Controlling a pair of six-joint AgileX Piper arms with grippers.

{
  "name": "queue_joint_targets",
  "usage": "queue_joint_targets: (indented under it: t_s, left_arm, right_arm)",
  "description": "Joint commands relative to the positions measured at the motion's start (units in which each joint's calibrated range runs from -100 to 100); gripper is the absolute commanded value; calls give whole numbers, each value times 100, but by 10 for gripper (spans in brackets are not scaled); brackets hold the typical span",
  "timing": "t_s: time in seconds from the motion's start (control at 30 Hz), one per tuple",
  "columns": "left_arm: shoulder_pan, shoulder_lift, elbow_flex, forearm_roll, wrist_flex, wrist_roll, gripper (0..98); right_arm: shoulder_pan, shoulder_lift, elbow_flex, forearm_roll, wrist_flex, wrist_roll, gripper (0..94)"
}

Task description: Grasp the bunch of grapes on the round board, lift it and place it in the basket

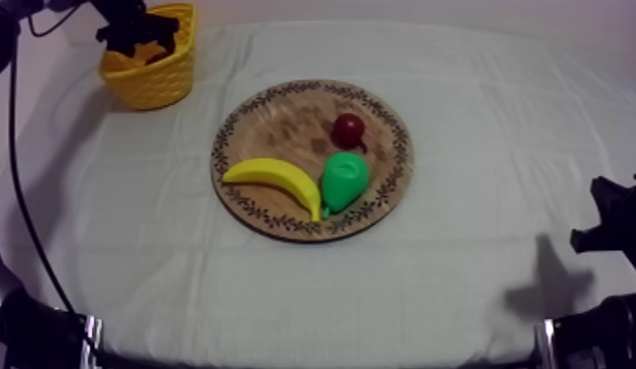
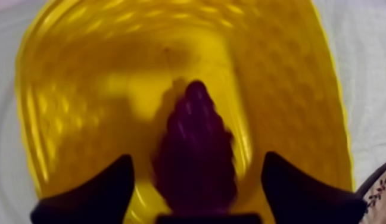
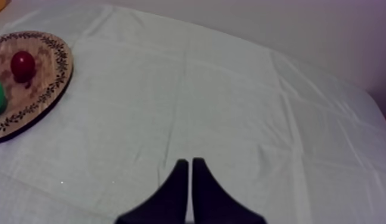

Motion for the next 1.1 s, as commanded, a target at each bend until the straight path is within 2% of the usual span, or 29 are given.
queue_joint_targets:
  t_s: [0.0,0.3,0.7,0.87,1.07]
  left_arm:
    - [11,-115,129,-46,-110,172,931]
    - [28,-792,783,-30,-454,228,959]
    - [2,-2903,2749,-16,-872,317,897]
    - [53,-3991,3660,-15,-1075,337,815]
    - [175,-5202,4700,-15,-1256,376,652]
  right_arm:
    - [1,-2,-1,1,-1,1,5]
    - [1,-2,-1,1,-1,1,5]
    - [1,-2,-1,1,-1,1,5]
    - [1,-2,-1,1,-1,1,5]
    - [1,-2,-1,1,-1,1,5]
